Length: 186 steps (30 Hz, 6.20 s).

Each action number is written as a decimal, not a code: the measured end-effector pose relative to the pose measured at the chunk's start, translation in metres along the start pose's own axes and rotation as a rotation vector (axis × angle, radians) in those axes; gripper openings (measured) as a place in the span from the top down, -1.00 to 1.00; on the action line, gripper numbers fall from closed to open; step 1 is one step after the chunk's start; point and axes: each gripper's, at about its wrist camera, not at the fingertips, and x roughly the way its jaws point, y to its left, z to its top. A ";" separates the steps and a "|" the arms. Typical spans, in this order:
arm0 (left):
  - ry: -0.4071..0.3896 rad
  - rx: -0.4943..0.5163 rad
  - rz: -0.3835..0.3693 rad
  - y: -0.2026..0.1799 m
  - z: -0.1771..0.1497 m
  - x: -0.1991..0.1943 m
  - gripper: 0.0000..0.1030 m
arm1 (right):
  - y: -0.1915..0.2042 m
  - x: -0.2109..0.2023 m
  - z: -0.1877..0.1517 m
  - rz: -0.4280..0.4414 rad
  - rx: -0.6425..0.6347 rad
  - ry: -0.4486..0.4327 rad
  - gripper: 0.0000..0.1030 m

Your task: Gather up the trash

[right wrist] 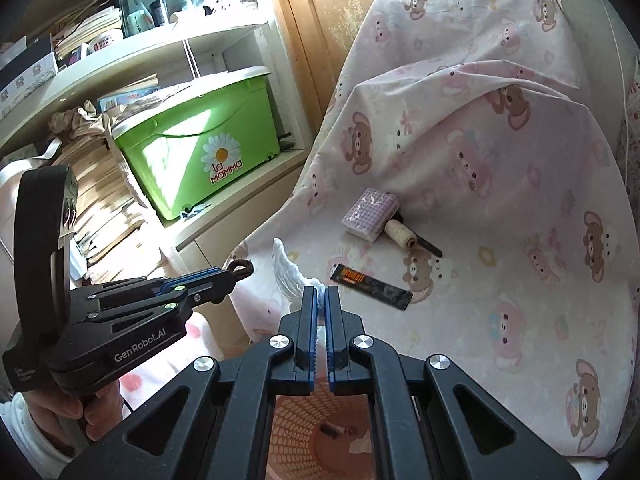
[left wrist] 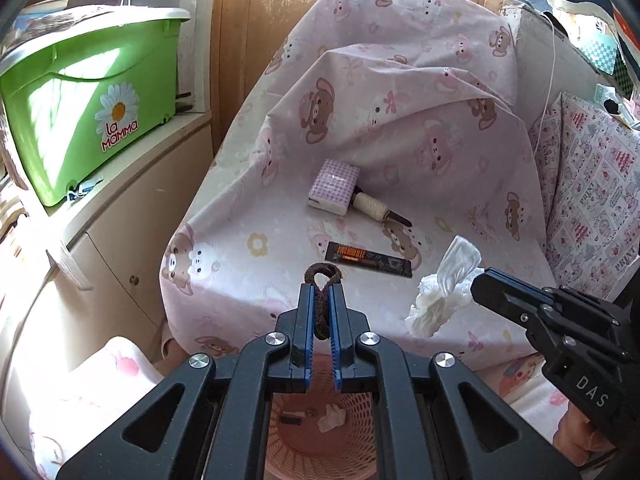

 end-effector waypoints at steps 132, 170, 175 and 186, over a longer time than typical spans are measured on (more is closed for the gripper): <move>0.000 0.070 0.152 0.031 0.038 0.055 -0.78 | -0.040 0.047 0.026 -0.282 -0.089 -0.049 -0.11; 0.010 -0.002 0.139 0.056 0.091 0.125 -0.85 | -0.069 0.180 0.072 -0.208 -0.107 0.100 0.34; 0.016 -0.006 0.135 0.056 0.090 0.126 -0.84 | -0.072 0.180 0.070 -0.211 -0.093 0.109 0.88; 0.017 -0.014 0.131 0.056 0.087 0.124 -0.84 | -0.087 0.144 0.071 -0.132 -0.042 0.034 0.93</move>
